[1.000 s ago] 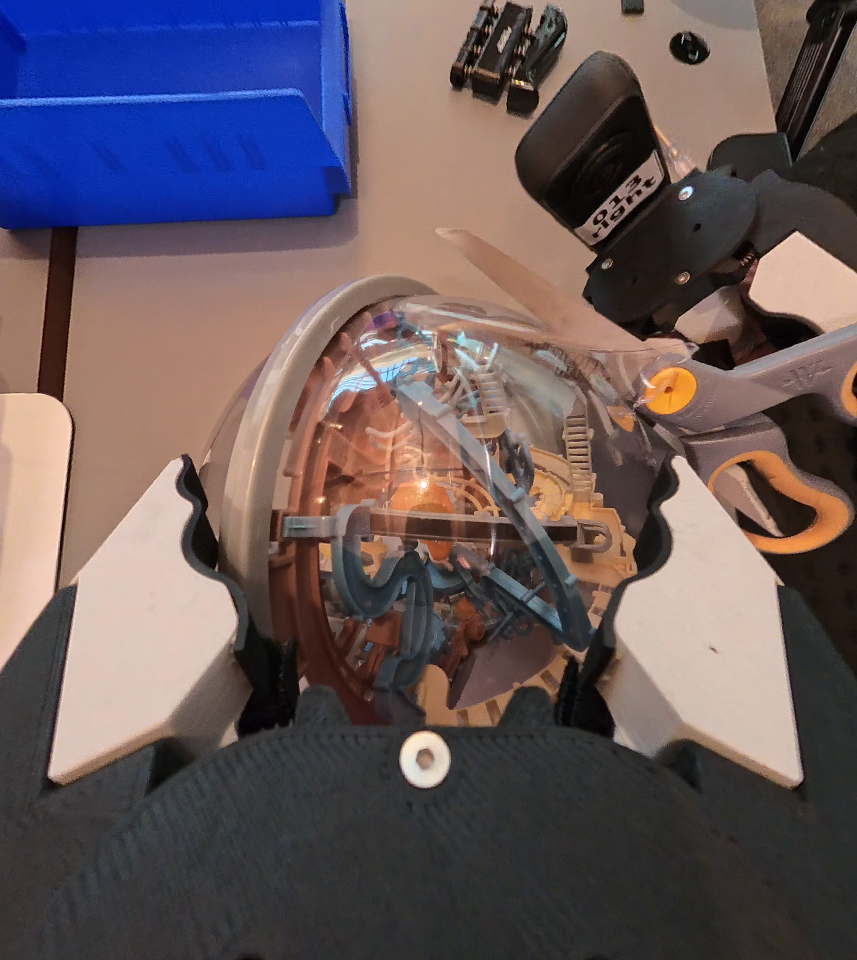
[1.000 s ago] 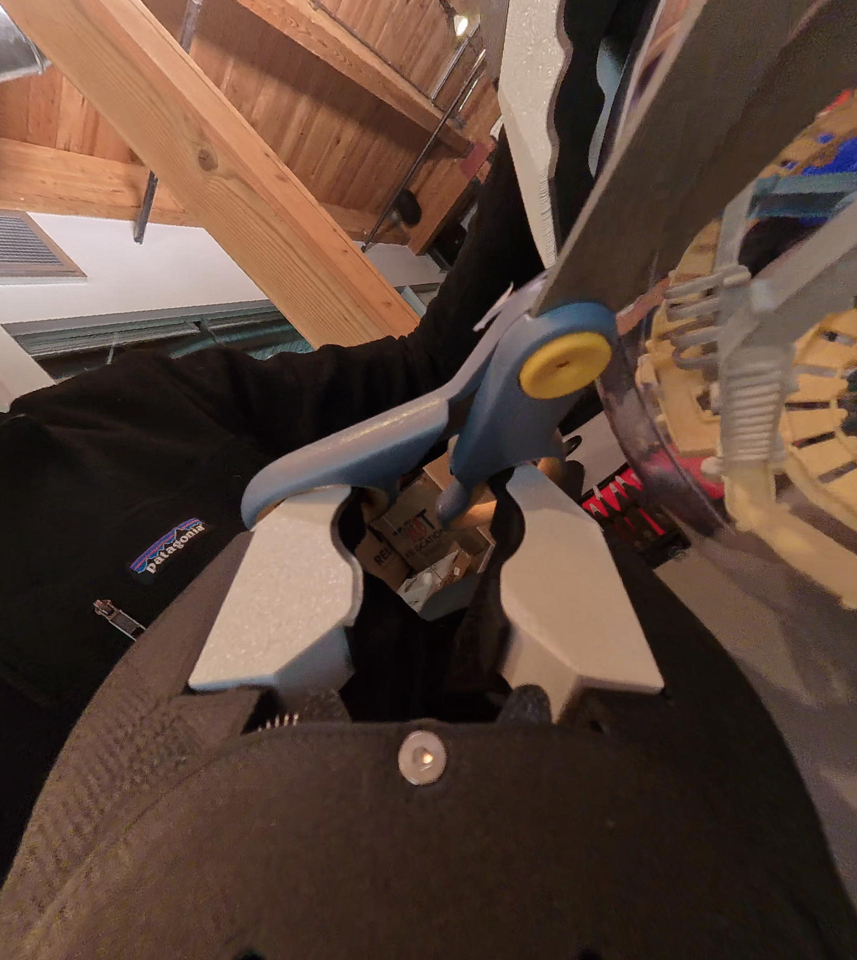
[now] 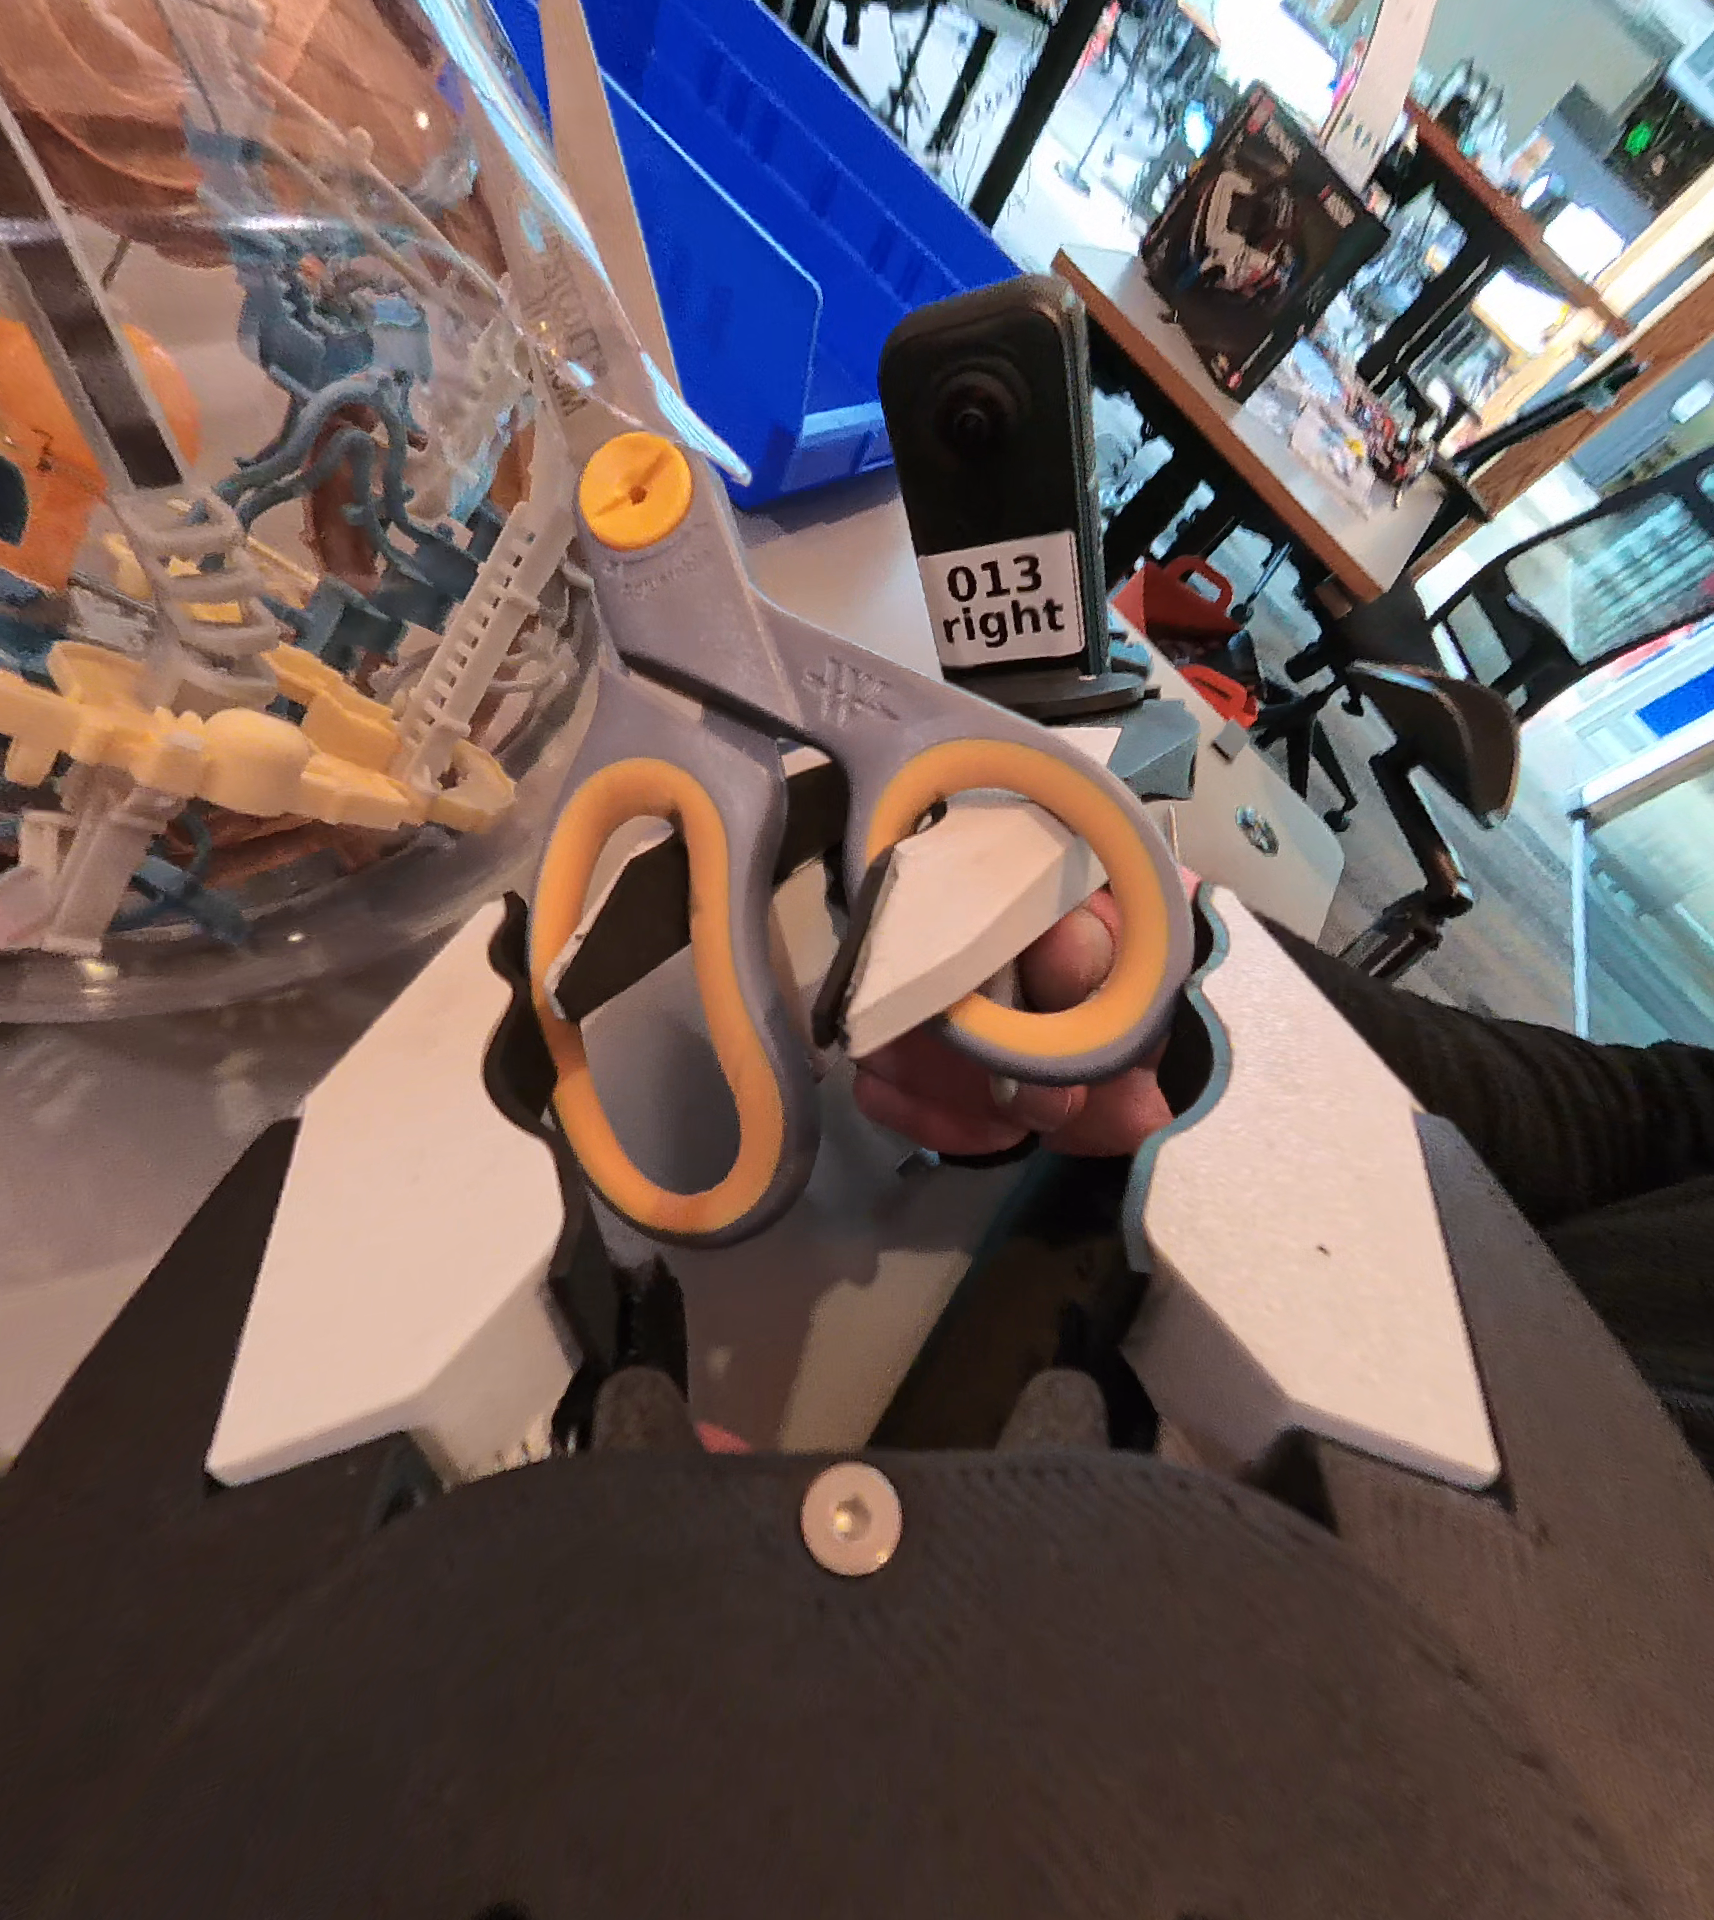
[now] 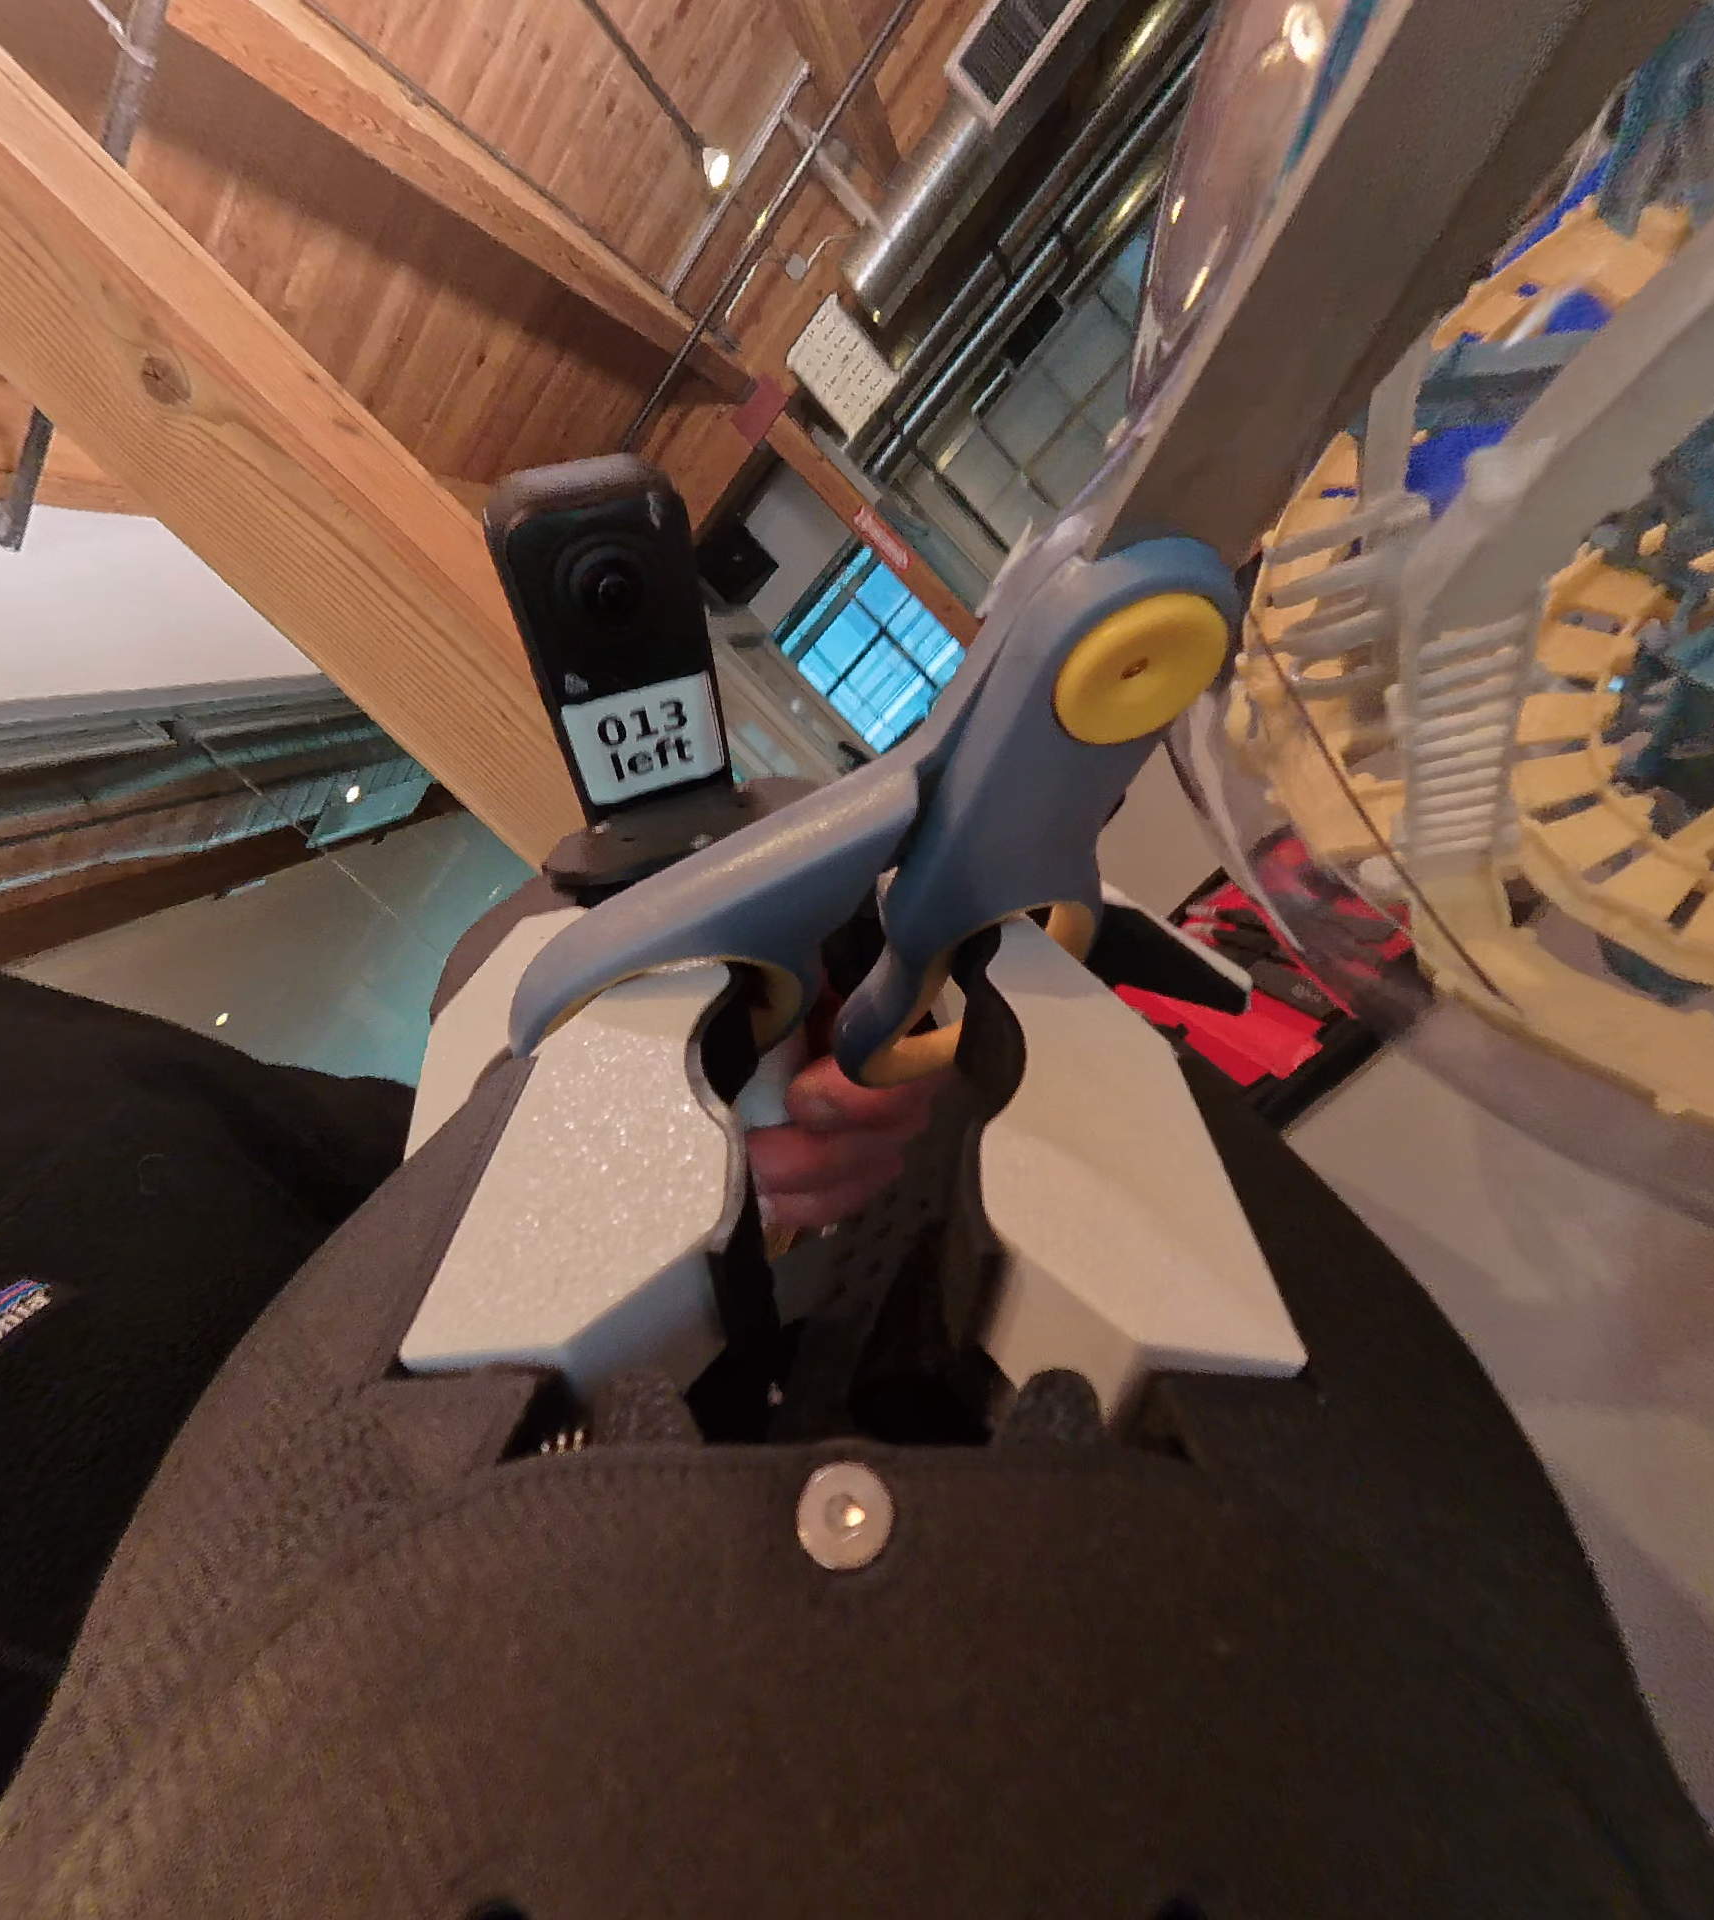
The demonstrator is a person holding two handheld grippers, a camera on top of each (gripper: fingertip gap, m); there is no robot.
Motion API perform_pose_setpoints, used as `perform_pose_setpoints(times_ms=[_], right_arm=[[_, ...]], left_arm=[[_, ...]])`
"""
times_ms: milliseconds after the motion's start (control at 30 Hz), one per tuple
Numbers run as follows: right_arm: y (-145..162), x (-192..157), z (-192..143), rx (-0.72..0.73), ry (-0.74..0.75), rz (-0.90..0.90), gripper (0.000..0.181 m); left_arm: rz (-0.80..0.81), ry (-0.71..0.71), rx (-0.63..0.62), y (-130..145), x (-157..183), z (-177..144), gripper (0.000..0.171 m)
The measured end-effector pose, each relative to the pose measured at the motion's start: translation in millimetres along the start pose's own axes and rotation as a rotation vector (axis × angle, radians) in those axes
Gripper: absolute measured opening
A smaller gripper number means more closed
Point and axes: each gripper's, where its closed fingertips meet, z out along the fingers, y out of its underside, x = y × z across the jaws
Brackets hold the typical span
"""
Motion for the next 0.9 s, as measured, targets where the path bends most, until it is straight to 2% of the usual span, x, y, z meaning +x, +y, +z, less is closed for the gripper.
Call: perform_pose_setpoints(times_ms=[200, 233, 367, 500, 633, 700, 833, 900], right_arm=[[-9, 6, 3, 0.035, 0.017, -0.001, 0.025], [-11, 6, 4, 0.042, 0.014, -0.005, 0.025], [-16, 6, 9, 0.071, 0.016, -0.01, 0.02], [-14, 2, 8, 0.054, -0.018, -0.02, 0.021], [-2, 1, 10, 0.007, -0.028, -0.025, 0.023], [0, 4, 8, 0.004, -0.013, -0.033, 0.023], [3, 5, 6, -0.011, -0.011, -0.042, 0.023], [4, 5, 7, -0.004, -0.02, -0.056, 0.023]], left_arm=[[0.009, 0.011, 0.092, -10, -6, 0, 0.109], [0.024, -0.008, 0.096, -11, -7, 0, 0.103], [0.044, -0.023, 0.18, -18, -11, -4, 0.102], [0.043, -0.007, 0.183, -19, -7, -5, 0.104], [0.02, 0.089, 0.105, -8, -3, -8, 0.106], [0.061, 0.07, 0.056, -5, -2, -8, 0.128], [0.085, 0.055, 0.048, -20, -6, -19, 0.126], [0.078, 0.062, 0.003, -17, -12, -19, 0.117]])
